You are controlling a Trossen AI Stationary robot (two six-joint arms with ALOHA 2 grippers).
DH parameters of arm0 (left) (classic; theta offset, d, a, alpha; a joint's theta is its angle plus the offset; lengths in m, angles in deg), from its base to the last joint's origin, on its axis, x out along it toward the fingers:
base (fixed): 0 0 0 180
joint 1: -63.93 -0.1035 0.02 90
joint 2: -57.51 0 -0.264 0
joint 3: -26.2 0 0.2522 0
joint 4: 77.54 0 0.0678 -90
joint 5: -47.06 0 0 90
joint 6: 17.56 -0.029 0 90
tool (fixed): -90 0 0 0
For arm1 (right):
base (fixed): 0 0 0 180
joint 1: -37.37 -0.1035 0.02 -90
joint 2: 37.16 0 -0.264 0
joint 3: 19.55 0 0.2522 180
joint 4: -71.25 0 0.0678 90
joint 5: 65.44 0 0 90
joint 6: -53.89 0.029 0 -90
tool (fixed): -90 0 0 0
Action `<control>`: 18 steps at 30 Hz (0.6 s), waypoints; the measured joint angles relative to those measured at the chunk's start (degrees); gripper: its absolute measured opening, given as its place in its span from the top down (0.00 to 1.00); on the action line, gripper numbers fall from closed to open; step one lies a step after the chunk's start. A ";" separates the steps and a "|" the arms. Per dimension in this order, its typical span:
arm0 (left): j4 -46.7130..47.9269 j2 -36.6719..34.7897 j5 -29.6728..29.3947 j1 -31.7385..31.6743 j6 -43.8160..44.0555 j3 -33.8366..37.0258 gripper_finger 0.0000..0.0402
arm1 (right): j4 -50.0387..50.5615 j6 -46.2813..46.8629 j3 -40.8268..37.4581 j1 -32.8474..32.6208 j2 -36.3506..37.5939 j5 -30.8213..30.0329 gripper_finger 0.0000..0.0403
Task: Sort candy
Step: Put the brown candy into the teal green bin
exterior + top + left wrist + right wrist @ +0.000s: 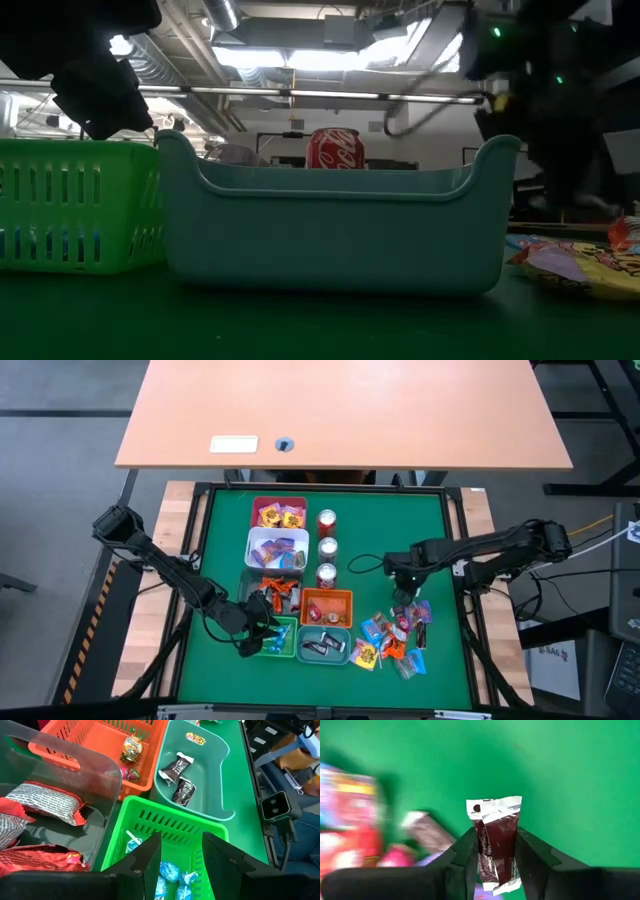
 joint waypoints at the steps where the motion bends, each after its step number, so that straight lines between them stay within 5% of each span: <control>1: 0.00 0.00 -0.04 0.00 -0.02 0.00 0.67 | -0.09 0.00 1.06 -0.04 0.02 1.27 0.73; 10: 0.03 0.00 -1.42 -0.02 -0.02 0.01 0.67 | -16.61 0.04 5.81 -1.11 0.04 4.96 0.73; 18: 0.07 0.00 -1.46 -0.02 -0.04 0.00 0.67 | -38.23 -0.08 5.81 -10.76 0.04 3.99 0.73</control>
